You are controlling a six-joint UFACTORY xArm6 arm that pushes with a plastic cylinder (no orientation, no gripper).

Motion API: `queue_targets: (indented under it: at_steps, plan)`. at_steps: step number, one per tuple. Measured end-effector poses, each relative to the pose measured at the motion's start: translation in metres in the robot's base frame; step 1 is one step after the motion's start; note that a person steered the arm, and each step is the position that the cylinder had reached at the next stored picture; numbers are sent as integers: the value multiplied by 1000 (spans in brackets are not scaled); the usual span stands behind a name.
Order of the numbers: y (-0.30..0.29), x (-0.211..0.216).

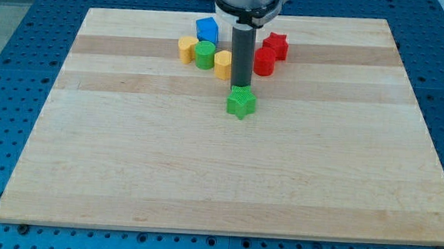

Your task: Push the red blocks slightly up

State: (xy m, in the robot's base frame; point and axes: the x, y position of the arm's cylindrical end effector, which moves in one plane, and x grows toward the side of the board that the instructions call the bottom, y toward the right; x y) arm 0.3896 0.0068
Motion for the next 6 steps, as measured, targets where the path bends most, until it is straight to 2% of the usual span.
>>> queue_targets:
  at_steps: [1, 3, 5, 6]
  plan:
    - [-5, -14]
    - [41, -86]
    - [48, -103]
    - [33, -112]
